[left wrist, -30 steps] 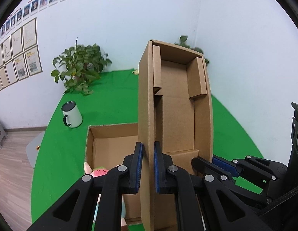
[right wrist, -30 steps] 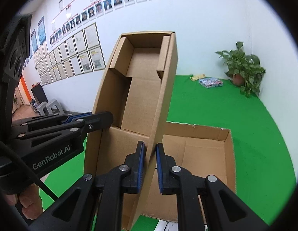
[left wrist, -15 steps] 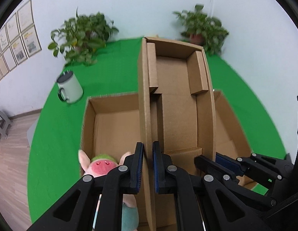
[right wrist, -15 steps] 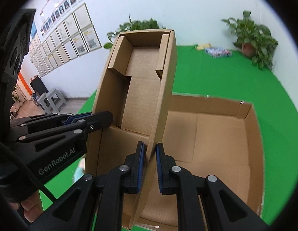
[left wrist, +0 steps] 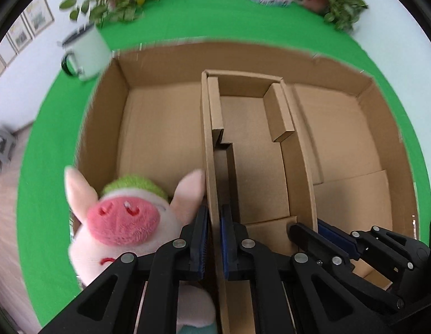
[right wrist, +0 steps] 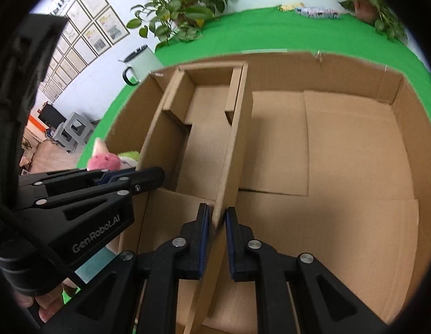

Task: Organize objects
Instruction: 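Carry the insert over the large box and lower it inside, then open the left gripper to release the insert and withdraw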

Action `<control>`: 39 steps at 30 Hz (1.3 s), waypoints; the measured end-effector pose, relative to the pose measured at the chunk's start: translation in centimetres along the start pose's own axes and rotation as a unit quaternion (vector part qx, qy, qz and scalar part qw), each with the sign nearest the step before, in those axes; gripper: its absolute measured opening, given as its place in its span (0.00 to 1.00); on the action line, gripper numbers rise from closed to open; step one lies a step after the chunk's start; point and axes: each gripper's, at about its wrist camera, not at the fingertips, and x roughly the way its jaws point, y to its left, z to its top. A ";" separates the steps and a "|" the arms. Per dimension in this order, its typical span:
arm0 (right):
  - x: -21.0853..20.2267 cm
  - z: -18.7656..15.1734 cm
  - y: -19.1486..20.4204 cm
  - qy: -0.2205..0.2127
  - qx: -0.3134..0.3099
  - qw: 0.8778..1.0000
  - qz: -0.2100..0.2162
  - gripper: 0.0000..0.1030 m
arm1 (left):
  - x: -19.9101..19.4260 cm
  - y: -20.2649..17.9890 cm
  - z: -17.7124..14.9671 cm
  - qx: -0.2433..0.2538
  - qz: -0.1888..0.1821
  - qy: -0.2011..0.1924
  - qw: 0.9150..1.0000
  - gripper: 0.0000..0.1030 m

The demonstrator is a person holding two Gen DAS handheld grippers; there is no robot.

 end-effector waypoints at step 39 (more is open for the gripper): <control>-19.1 -18.4 3.1 -0.261 -0.048 0.957 -0.117 0.80 | -26.2 -6.5 -26.2 0.025 -0.002 -0.434 0.901 0.99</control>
